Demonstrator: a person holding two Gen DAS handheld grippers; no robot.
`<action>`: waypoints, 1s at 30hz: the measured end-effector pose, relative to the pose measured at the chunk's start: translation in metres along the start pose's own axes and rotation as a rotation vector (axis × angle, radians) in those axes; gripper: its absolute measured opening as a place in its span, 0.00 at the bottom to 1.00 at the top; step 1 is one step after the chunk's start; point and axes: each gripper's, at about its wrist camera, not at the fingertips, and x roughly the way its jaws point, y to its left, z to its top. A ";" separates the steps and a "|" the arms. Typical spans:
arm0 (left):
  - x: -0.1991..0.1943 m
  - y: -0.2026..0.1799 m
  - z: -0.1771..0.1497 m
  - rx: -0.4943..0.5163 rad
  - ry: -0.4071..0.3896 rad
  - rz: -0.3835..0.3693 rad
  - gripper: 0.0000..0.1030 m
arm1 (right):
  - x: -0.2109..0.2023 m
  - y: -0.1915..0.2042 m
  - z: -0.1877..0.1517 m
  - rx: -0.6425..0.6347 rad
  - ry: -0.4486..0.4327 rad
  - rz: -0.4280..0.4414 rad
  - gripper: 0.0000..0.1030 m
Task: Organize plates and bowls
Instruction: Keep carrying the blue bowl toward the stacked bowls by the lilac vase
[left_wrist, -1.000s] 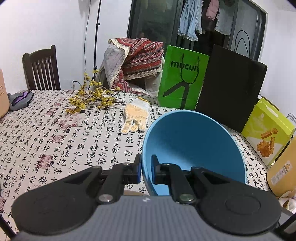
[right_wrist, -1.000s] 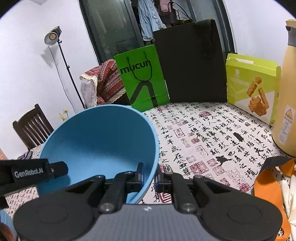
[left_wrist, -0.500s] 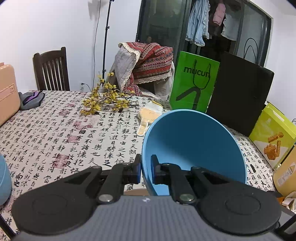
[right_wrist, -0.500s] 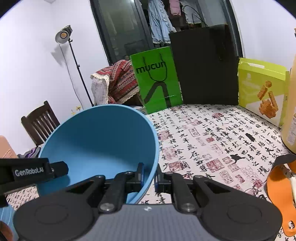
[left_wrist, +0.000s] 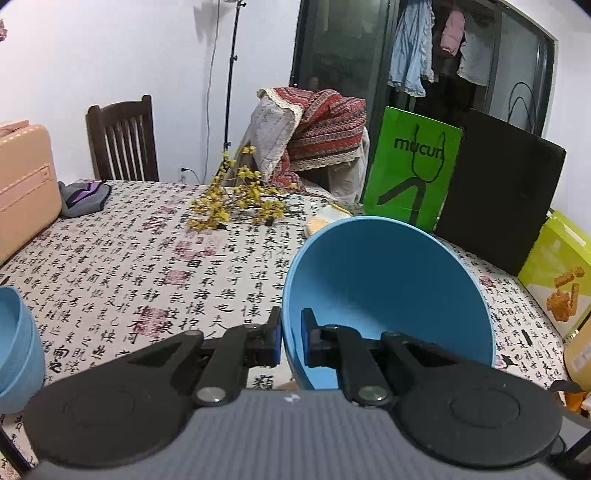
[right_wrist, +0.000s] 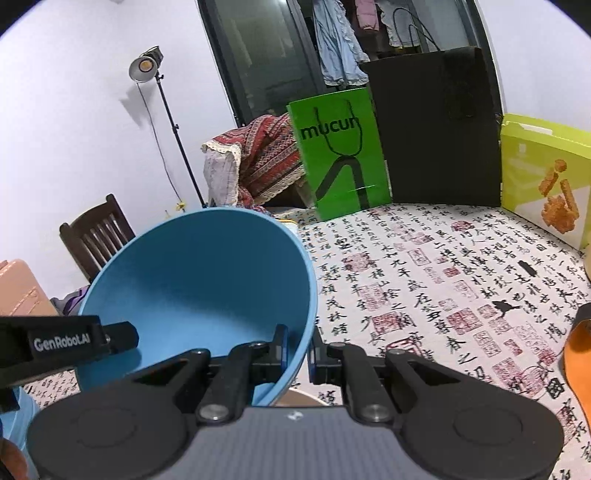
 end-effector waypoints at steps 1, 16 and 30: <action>0.000 0.002 0.000 -0.002 0.001 0.003 0.10 | 0.001 0.002 0.000 0.000 0.002 0.005 0.10; 0.006 0.036 0.017 -0.015 0.014 -0.031 0.10 | 0.009 0.035 0.004 -0.023 -0.005 -0.003 0.10; 0.015 0.045 0.026 0.083 0.048 -0.145 0.10 | 0.002 0.050 -0.005 0.106 -0.048 -0.115 0.10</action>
